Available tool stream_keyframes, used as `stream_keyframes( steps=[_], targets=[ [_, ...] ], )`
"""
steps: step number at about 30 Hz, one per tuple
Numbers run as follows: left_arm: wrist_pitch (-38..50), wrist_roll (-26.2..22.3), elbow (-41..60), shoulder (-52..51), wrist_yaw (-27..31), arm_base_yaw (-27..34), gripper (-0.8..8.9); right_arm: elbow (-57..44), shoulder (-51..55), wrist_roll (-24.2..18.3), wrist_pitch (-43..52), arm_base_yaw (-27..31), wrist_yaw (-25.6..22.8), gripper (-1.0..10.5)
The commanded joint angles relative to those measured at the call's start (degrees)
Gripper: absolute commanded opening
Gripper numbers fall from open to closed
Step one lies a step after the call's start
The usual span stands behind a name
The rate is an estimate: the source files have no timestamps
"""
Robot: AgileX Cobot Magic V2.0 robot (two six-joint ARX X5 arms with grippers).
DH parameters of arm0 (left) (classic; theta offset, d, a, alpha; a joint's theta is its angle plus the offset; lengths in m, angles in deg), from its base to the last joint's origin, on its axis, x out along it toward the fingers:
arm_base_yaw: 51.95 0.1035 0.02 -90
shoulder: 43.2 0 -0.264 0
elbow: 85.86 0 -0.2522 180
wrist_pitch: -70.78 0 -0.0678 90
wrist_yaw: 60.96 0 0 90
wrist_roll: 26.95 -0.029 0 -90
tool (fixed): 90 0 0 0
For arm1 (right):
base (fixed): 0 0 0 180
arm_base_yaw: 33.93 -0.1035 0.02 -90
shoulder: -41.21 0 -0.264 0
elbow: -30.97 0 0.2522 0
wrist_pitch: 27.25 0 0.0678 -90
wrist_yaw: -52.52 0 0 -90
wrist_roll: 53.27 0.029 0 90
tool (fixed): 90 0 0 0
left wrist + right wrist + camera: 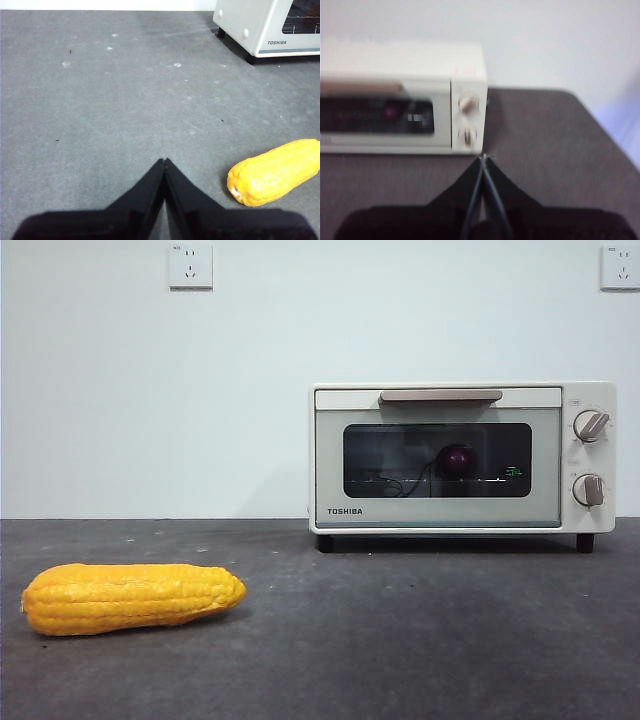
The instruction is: Take the eggplant from the table,put the eggplant in the oven
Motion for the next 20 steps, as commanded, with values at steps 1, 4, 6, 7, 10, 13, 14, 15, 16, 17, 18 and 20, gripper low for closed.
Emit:
stream_keyframes(
  steps=[1, 4, 6, 7, 10, 13, 14, 15, 16, 17, 18, 20],
  targets=[
    [0.5, 0.6, 0.6, 0.0, 0.2, 0.0, -0.04, -5.8, 2.4, 0.8, 1.8, 0.0, 0.1, 0.0],
    [0.5, 0.6, 0.6, 0.0, 0.2, 0.0, -0.04, -11.1, 5.2, 0.8, 3.8, 0.0, 0.1, 0.0],
    [0.5, 0.6, 0.6, 0.0, 0.2, 0.0, -0.04, -14.2, 7.2, 0.9, 5.3, 0.0, 0.1, 0.0],
    [0.5, 0.6, 0.6, 0.0, 0.2, 0.0, -0.04, -15.8, 8.3, 0.9, 6.3, 0.0, 0.1, 0.0],
    [0.5, 0.6, 0.6, 0.0, 0.2, 0.0, -0.04, -19.8, 11.4, 0.9, 8.1, -0.2, 0.0, 0.0],
    [0.5, 0.6, 0.6, 0.0, 0.2, 0.0, -0.04, -22.9, 14.0, 0.8, 9.0, -1.0, 0.0, 0.0],
    [0.5, 0.6, 0.6, 0.0, 0.2, 0.0, -0.04, -23.7, 14.7, 0.8, 9.3, -1.2, 0.0, 0.0],
    [0.5, 0.6, 0.6, 0.0, 0.2, 0.0, -0.04, -24.6, 15.5, 0.8, 9.4, -1.5, 0.0, 0.0],
    [0.5, 0.6, 0.6, 0.0, 0.2, 0.0, -0.04, -25.4, 16.1, 0.8, 9.3, -1.8, 0.1, 0.0],
    [0.5, 0.6, 0.6, 0.0, 0.2, 0.0, -0.04, -26.0, 16.6, 0.8, 9.3, -2.0, 0.0, 0.0],
    [0.5, 0.6, 0.6, 0.0, 0.2, 0.0, -0.04, -26.7, 17.2, 0.8, 9.4, -2.3, 0.0, 0.0],
    [0.5, 0.6, 0.6, 0.0, 0.2, 0.0, -0.04, -27.9, 18.3, 0.8, 9.5, -2.7, 0.0, 0.0]
  ],
)
